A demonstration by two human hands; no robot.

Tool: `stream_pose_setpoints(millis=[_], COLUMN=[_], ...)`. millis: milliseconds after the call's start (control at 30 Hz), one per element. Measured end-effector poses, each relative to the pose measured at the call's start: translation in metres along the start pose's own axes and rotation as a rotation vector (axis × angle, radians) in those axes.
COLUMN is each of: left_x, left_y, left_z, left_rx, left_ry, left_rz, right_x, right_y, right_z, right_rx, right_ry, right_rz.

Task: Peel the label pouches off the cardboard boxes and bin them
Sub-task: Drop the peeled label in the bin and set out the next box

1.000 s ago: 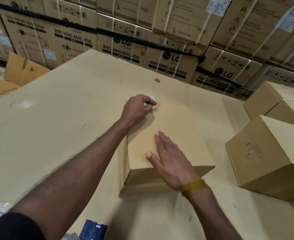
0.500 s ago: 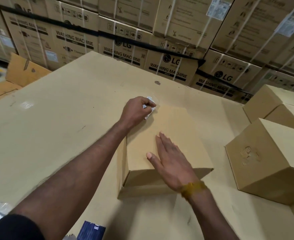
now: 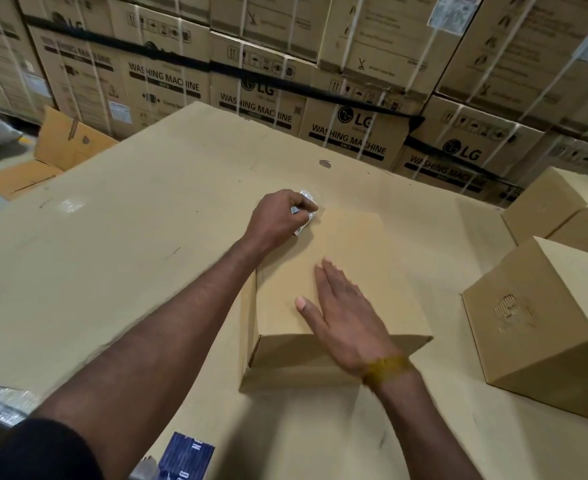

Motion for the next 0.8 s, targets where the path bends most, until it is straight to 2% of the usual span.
stream_pose_setpoints(millis=[100,300,567,667,800], left_x=[-0.002,-0.006,-0.004,-0.006,-0.006], left_y=[0.0,0.0,0.002,0.001,0.0], left_z=[-0.001,-0.001,0.001,-0.001,0.0], left_rx=[0.004,0.022,0.004,0.02,0.015], left_ry=[-0.013,-0.038,-0.016,-0.031,-0.047], left_rz=[-0.012,-0.033,-0.011,-0.023,-0.023], right_x=[-0.004,-0.003,0.0,-0.003,-0.002], right_y=[0.005,-0.059,0.023,-0.009,-0.048], right_z=[0.001,0.015,-0.002,0.006,0.013], right_rx=[0.034,0.044,0.049,0.096,0.058], right_ry=[0.032,-0.023,0.031,0.018,-0.011], right_rz=[0.016,-0.018,0.056,0.051,-0.002])
Point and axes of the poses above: each hand's wrist, its own y-axis away from the middle knuckle, its own z-axis out of the back of the hand, x = y × z, the point moved 5 cm from there along -y, towards the middle knuckle, and after that the axes turned 8 degrees about -z, right-handed, at the moved point
